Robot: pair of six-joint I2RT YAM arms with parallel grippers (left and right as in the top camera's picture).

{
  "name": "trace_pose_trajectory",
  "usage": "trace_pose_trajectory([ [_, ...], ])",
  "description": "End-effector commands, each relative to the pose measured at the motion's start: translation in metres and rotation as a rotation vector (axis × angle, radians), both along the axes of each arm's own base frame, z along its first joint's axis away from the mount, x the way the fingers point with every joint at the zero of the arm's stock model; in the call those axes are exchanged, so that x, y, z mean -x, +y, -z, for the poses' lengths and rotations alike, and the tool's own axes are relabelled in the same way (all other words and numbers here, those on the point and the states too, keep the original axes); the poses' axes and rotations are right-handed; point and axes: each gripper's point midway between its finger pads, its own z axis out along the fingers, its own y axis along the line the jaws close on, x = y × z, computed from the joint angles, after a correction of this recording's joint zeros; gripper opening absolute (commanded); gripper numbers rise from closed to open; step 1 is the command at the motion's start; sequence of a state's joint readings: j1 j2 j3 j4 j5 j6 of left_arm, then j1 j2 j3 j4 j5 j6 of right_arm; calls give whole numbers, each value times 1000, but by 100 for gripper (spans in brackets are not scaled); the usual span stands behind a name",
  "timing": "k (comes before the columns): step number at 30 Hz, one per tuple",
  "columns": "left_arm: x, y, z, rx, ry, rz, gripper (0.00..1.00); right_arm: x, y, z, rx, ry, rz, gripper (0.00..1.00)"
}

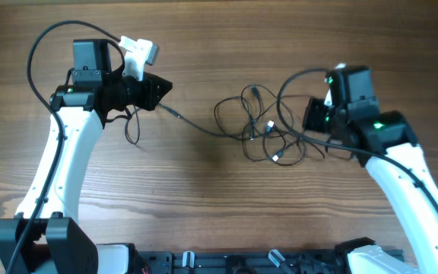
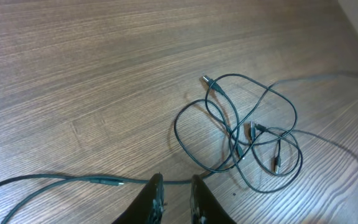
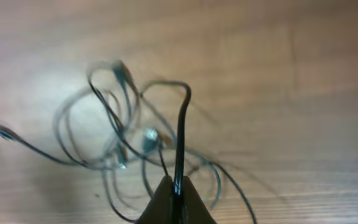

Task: Untangle cables

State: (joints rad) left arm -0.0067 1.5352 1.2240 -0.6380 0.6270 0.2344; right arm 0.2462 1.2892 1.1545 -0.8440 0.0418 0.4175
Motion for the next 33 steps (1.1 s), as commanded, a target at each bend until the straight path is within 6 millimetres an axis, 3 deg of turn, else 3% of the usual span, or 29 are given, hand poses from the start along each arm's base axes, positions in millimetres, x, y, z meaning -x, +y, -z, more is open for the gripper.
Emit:
trace_pose_trajectory([
  [1,2,-4,-2,6,-6,27,16,-25,-4,-101,31,-253,-15,4],
  [2,3,-4,-2,7,-5,26,16,-27,-5,-127,30,-309,-11,4],
  [3,3,-4,-2,7,-5,27,16,-27,-12,-170,39,-391,22,4],
  [5,3,-5,-2,13,-5,32,16,-21,-25,-212,65,-464,62,4],
  [7,4,-7,-4,28,-5,42,16,-6,-52,-255,126,-525,150,4],
  [11,4,-8,-4,31,-5,44,16,28,-110,-298,258,-557,334,4],
  [12,4,-8,-4,31,-5,44,16,33,-117,-302,258,-559,357,4],
  [16,5,-9,-5,37,-5,48,16,43,-133,-306,268,-561,413,4],
  [22,5,-9,-5,37,-5,48,16,35,-137,-275,288,-425,421,4],
  [26,6,-9,-4,46,11,35,22,15,-143,-247,300,-319,439,4],
  [30,6,-9,-4,50,17,29,34,-3,-168,-226,287,-249,493,4],
  [33,5,-9,-4,51,18,28,31,-25,-186,-216,232,-243,493,4],
])
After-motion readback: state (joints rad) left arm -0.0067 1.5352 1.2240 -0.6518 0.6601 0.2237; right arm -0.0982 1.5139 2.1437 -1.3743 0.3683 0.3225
